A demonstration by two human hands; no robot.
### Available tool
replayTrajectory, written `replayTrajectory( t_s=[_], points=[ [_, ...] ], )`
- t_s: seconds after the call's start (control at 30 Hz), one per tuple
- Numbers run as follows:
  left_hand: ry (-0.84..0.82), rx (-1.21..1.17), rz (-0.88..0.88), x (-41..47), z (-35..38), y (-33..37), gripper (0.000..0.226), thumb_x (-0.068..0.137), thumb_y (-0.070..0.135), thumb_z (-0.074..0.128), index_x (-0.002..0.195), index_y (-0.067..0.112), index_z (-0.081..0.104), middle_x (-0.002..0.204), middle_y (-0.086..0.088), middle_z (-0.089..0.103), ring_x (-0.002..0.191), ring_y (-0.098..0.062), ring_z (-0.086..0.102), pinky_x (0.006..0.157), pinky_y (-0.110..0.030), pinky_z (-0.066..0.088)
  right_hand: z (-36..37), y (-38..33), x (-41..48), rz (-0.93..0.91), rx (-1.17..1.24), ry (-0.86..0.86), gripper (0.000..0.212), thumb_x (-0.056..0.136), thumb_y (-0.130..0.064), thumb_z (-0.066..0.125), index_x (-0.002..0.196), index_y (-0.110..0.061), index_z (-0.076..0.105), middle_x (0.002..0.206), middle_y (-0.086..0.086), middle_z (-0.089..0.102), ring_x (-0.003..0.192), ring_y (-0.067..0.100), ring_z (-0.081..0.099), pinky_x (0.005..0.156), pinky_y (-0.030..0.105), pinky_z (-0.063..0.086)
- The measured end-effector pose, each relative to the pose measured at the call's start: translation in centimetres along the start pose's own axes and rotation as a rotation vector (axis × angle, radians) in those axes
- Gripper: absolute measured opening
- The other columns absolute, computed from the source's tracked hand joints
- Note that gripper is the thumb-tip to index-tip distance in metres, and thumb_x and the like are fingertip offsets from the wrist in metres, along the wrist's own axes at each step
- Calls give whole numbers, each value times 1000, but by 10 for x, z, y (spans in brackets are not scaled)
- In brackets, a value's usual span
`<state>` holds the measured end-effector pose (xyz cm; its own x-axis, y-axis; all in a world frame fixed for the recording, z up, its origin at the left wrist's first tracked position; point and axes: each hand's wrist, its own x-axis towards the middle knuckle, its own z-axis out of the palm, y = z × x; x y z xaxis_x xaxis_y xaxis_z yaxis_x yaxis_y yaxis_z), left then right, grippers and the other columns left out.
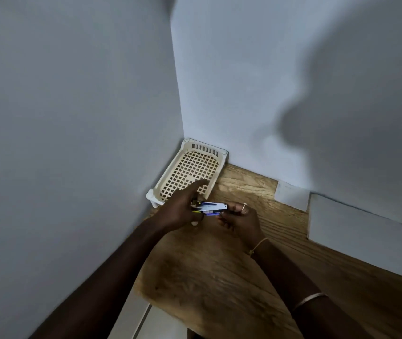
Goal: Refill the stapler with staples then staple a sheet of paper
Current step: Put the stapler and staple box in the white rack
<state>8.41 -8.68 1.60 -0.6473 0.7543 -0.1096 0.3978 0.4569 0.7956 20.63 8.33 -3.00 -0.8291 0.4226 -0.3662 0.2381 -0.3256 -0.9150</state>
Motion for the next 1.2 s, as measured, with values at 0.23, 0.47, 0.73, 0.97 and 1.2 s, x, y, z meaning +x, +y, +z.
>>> replayTrajectory(
  t_s=[0.23, 0.47, 0.73, 0.97, 1.2],
  points=[
    [3, 18, 10, 57, -36, -24, 93, 74, 2, 84, 152, 29, 39, 105, -7, 70, 99, -20, 69, 89, -39, 57, 22, -26, 51, -280, -436, -72, 38, 76, -9, 85, 112, -10, 73, 103, 4, 77, 96, 16, 73, 84, 29, 59],
    [-27, 144, 62, 113, -54, -29, 89, 76, 3, 81, 153, 22, 40, 124, -4, 67, 108, -19, 65, 89, -24, 53, 40, -48, 107, -328, -847, 94, 34, 73, -11, 83, 105, -15, 74, 102, 4, 75, 94, 18, 66, 75, 22, 43],
    [-128, 258, 97, 151, -66, -47, 87, 75, 5, 81, 150, 29, 43, 122, -4, 70, 103, -15, 67, 84, -22, 52, 60, -52, 138, -338, -1265, 61, 21, 86, -23, 65, 105, -18, 71, 102, 7, 73, 97, 31, 68, 80, 38, 52],
    [-211, 305, 78, 136, -69, -71, 84, 75, 17, 88, 148, 25, 47, 122, -7, 70, 105, -18, 68, 82, -14, 50, 73, -39, 128, -406, -1479, 9, 22, 86, -44, 64, 98, -26, 69, 98, 1, 70, 95, 28, 67, 85, 42, 42],
    [-261, 279, 39, 121, -70, -84, 87, 75, 4, 85, 149, 27, 46, 118, -3, 71, 99, -10, 66, 72, 1, 46, 84, -27, 117, -437, -1516, -4, 23, 86, -46, 65, 95, -26, 70, 95, -1, 70, 93, 25, 67, 87, 42, 42]
  ],
)
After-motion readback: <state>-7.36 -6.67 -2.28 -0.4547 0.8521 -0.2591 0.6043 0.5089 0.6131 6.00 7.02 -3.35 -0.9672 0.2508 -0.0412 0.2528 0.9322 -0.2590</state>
